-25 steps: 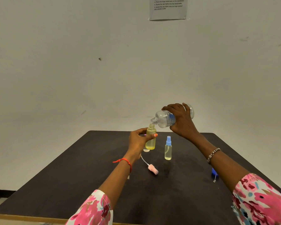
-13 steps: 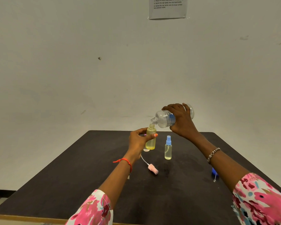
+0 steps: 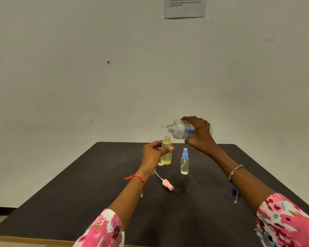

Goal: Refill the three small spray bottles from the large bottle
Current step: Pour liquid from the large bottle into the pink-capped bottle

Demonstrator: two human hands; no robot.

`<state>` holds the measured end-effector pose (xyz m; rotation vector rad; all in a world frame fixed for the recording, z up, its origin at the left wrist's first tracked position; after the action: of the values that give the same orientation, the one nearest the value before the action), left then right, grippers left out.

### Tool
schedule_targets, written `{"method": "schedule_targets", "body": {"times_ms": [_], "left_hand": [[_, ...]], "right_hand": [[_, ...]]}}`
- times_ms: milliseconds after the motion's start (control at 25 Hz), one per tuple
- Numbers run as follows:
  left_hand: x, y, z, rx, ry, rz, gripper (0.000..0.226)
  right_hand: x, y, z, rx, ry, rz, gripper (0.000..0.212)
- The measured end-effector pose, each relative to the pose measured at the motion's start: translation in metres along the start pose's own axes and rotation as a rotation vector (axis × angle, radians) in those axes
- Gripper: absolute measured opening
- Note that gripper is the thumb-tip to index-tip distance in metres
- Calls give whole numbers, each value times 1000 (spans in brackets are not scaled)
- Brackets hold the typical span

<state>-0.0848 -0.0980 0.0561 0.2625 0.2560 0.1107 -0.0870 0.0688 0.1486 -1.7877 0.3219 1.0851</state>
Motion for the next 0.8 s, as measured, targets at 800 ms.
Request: {"method": "schedule_targets", "body": {"times_ms": [800], "left_hand": [[-5,-6,-29,4,-21,14,27]], "right_hand": [[110,50,119,-330,850,7,73]]}}
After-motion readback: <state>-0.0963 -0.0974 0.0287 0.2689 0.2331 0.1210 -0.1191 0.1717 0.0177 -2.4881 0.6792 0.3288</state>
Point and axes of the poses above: each hand's wrist, its own x-axis away from the middle knuckle, its own y-axis out of the palm, z = x × y, the point moved 8 cm from there along -x, towards the middle knuckle, and after that the axes turned 13 degrees about x, right-handed, at the moved point
